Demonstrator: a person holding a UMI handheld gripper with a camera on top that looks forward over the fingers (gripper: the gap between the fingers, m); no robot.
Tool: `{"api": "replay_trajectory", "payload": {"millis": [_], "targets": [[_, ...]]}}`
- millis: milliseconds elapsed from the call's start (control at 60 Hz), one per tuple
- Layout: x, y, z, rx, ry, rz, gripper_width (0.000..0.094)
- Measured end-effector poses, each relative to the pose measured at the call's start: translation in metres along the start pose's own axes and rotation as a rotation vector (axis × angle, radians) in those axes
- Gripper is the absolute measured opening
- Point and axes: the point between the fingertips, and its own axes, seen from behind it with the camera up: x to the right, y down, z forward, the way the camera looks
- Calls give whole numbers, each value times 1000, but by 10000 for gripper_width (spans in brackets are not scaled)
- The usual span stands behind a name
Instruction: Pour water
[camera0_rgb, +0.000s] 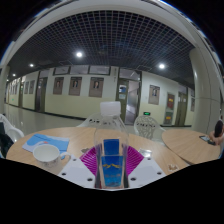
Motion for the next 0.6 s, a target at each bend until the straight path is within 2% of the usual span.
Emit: {"api": "replay_trajectory", "payload": {"millis": [133,167,283,383,467,483,517,567,600], "targets": [[-16,23,12,-17,-43,95,312],[-10,13,26,-19,-43,115,312],[-13,27,31,-39,-40,137,317],[-11,25,32,-20,-37,129,318],[-9,27,32,-27,-37,111,367],[-9,26,33,-30,-37,105,407],[-8,26,33,-36,-37,93,429],[-9,28,32,-57,-33,67,537],[-6,30,31,-74,-27,49,671]]}}
